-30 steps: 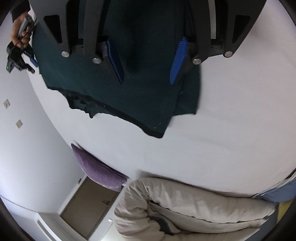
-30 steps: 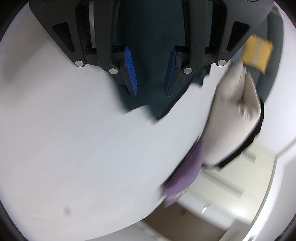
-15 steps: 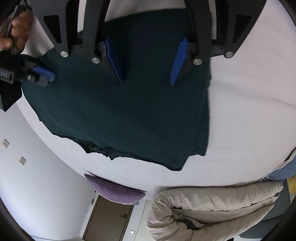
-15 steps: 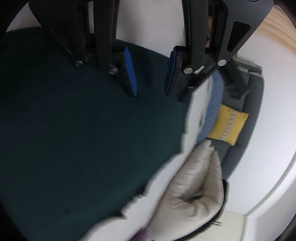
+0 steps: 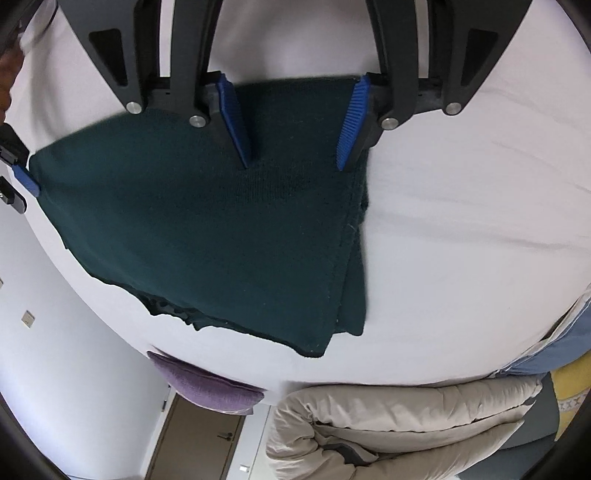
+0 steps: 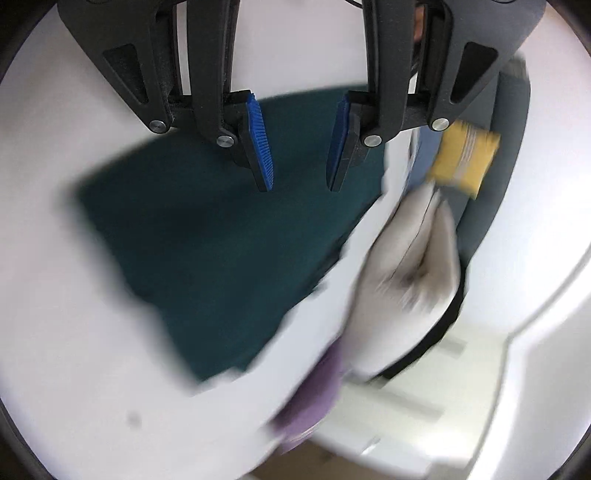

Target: Fold small clothes

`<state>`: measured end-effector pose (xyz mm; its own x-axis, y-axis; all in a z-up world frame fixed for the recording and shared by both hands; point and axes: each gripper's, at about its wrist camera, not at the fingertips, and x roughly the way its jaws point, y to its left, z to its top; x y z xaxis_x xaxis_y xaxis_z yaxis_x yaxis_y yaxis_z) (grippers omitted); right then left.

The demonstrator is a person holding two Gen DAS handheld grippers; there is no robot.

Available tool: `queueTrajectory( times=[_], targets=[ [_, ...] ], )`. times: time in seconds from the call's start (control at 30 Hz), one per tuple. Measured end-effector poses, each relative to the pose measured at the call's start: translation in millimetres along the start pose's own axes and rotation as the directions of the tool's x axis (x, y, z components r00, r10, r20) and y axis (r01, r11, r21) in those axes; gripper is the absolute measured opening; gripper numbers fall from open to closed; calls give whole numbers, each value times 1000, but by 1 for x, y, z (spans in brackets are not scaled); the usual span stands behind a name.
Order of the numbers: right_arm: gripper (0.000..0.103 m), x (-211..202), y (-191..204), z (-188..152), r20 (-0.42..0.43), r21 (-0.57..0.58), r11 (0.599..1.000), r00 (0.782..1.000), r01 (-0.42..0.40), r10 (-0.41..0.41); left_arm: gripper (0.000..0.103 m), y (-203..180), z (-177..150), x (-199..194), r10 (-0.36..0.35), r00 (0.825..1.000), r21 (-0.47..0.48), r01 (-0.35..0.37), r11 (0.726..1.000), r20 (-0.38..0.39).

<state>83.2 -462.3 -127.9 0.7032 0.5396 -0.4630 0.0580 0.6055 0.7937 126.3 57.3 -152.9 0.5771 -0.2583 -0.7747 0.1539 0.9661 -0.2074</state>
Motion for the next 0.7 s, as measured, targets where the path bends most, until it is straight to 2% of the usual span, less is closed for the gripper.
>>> queueTrajectory(
  times=[0.07, 0.1, 0.17, 0.2, 0.27, 0.3, 0.37, 0.53, 0.63, 0.7],
  targets=[
    [36, 42, 28, -11, -102, -45, 997, 993, -57, 52, 53, -2, 0, 1, 12, 1000, 10, -12, 1000, -7],
    [46, 52, 38, -19, -130, -55, 996, 989, -71, 63, 53, -3, 0, 1, 16, 1000, 15, -16, 1000, -8],
    [47, 81, 44, -30, -189, -68, 995, 980, -77, 63, 53, -3, -1, 2, 20, 1000, 23, -20, 1000, -9],
    [47, 107, 50, -34, -222, -59, 996, 974, -62, 47, 53, -3, 0, 2, 19, 1000, 23, -19, 1000, -10],
    [45, 131, 40, -40, -253, -37, 999, 967, -9, -1, 53, -3, -1, 2, 15, 1000, 20, -15, 1000, -12],
    [42, 133, 35, -39, -242, -28, 999, 970, -26, 19, 53, -3, -1, 3, 13, 1000, 20, -13, 1000, -13],
    [41, 120, 24, -36, -205, -3, 999, 978, -34, 32, 53, -3, -1, 4, 14, 1000, 23, -14, 1000, -12],
    [44, 44, -19, -17, -42, 55, 996, 997, 65, -63, 54, -3, -1, 4, 15, 1000, 24, -15, 1000, -12],
    [47, -15, -44, -5, 86, 117, 988, 990, 99, -109, 54, -3, -1, 5, 17, 1000, 25, -16, 1000, -12],
    [49, -51, -55, 8, 174, 142, 983, 975, 113, -137, 55, -4, -1, 5, 21, 1000, 29, -20, 999, -13]
  ],
)
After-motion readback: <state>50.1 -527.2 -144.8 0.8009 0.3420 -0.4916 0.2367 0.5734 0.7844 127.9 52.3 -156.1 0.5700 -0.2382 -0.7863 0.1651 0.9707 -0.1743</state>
